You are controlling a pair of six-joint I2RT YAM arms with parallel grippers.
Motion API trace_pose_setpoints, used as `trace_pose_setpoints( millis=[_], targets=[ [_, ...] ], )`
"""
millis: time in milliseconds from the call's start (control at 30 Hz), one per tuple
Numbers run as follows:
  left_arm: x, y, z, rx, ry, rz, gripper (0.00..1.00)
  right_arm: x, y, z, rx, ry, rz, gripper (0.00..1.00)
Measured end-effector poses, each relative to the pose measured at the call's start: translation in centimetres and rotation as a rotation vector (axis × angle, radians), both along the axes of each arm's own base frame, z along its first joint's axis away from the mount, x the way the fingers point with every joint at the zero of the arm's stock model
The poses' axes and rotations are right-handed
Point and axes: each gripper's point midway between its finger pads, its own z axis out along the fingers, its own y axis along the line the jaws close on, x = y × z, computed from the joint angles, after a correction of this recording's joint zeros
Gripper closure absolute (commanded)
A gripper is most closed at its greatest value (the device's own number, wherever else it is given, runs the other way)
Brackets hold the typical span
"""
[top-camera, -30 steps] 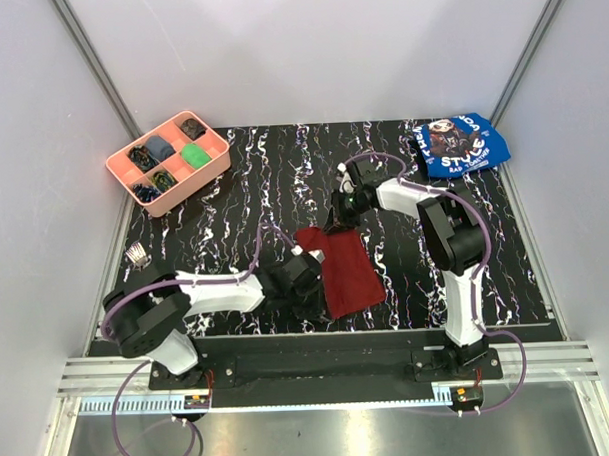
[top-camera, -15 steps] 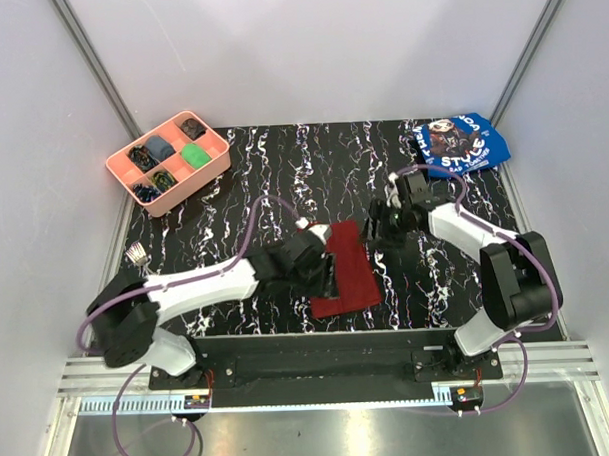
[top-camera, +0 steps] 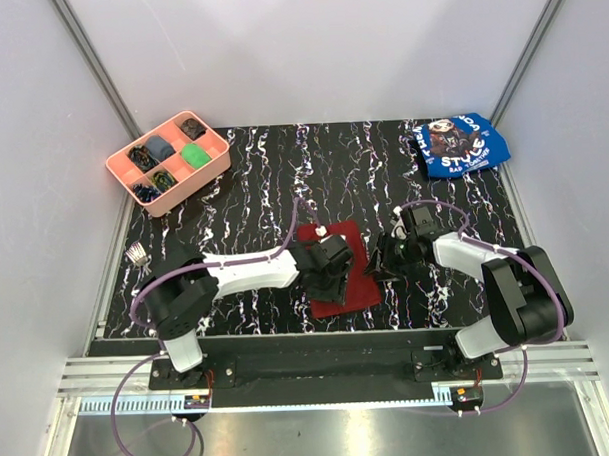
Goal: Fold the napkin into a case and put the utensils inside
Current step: Pick up the 2/3-rectangle-folded napkin at the center of the board.
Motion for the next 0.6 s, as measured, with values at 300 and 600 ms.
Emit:
trace_pose_setpoints(
  millis=[300,600],
  targets=[
    [-0.1,-0.5,-0.9,0.05,0.005,0.015,0.62,-0.9,0.8,-0.6,0.032,-0.002,0.018,0.71],
    [0.4,-0.3,-0.8,0.075,-0.009,0.028,1.0,-1.2,1.3,-0.5,0.058,0.001,0.026,0.87]
  ],
)
